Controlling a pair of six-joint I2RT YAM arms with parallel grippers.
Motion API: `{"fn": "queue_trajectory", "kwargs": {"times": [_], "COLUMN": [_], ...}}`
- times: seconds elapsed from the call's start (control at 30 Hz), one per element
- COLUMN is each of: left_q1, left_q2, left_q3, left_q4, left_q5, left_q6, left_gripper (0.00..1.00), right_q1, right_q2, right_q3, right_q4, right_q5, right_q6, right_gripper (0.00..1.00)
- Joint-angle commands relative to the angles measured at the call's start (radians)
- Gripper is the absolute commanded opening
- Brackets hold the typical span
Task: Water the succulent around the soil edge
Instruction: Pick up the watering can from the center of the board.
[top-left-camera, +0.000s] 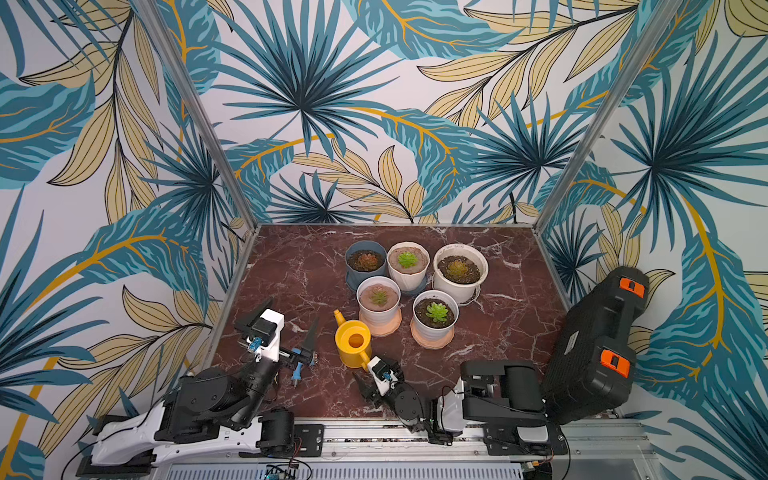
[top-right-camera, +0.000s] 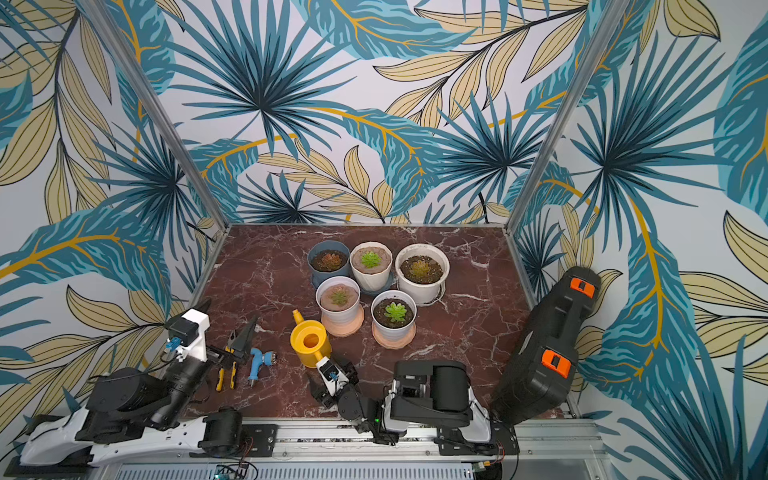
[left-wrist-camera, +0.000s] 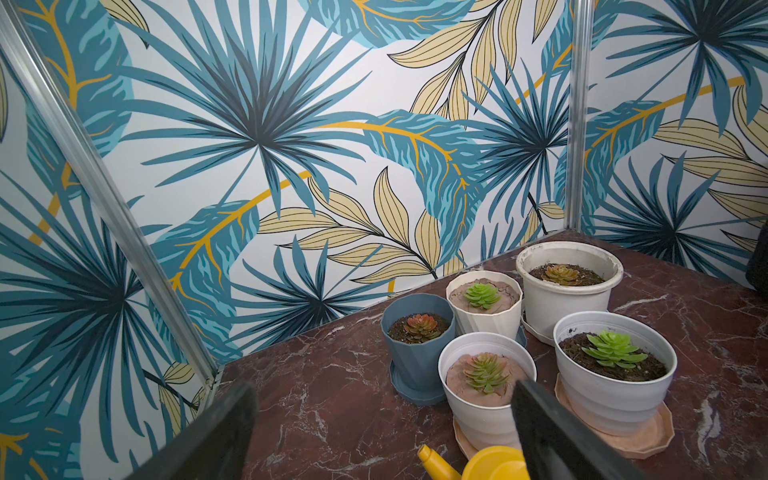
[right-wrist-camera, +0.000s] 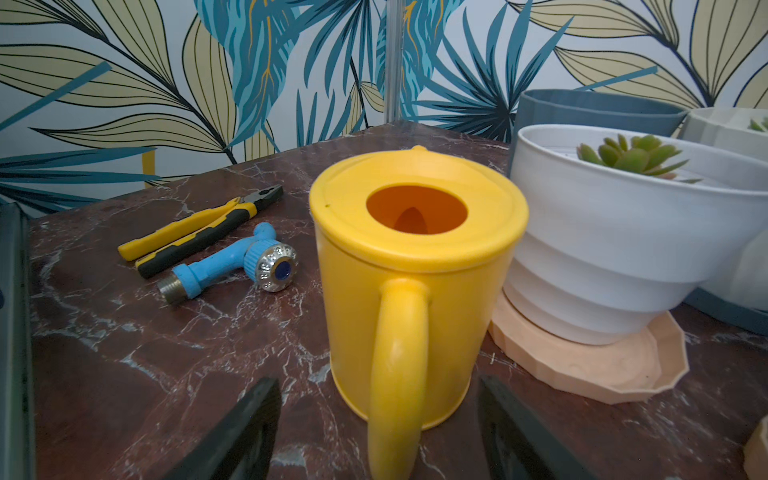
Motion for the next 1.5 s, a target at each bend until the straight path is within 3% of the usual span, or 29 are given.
{"fn": "queue_trajectory", "kwargs": {"times": [0.0, 0.23, 0.43, 0.53, 0.73, 0.93, 1.1, 1.23, 1.47], "left_q1": [0.003, 0.002, 0.002, 0.004, 0.006, 0.018, 0.032, 0.036, 0.043], "left_q2": [-0.017, -0.025, -0.025, -0.025, -0.026, -0.04, -0.078, -0.113, -0.144], "left_q3": [-0.02, -0.026, -0.028, -0.028, -0.026, -0.02, -0.014, 0.0, -0.009], "left_q4": [0.014, 0.014, 0.015, 0.016, 0.012, 0.011, 0.003, -0.022, -0.021], "left_q5": [0.014, 0.014, 0.018, 0.019, 0.021, 0.026, 0.04, 0.04, 0.055], "left_q6": [0.012, 0.011, 0.012, 0.01, 0.009, 0.011, -0.005, -0.031, -0.025], "left_gripper": [1.0, 1.0, 1.0, 1.0, 1.0, 1.0, 1.0, 1.0, 1.0], "right_q1": [-0.001, -0.006, -0.024, -0.032, -0.04, -0.084, -0.17, -0.182, -0.205], "right_q2": [0.032, 0.08, 0.082, 0.071, -0.07, -0.348, -0.538, -0.654, -0.899], "right_q3": [0.032, 0.089, 0.077, 0.071, 0.044, 0.116, 0.147, 0.189, 0.148], "right_q4": [0.051, 0.051, 0.051, 0.051, -0.018, -0.522, -0.799, -0.996, -1.152], "right_q5": [0.054, 0.035, 0.051, 0.026, -0.093, -0.148, -0.368, -0.324, -0.383], "right_q6": [-0.056, -0.077, -0.069, -0.066, -0.083, -0.047, -0.009, -0.015, -0.012], "right_gripper": [0.75, 0.45, 0.29, 0.0, 0.0, 0.0, 0.0, 0.0, 0.0]}}
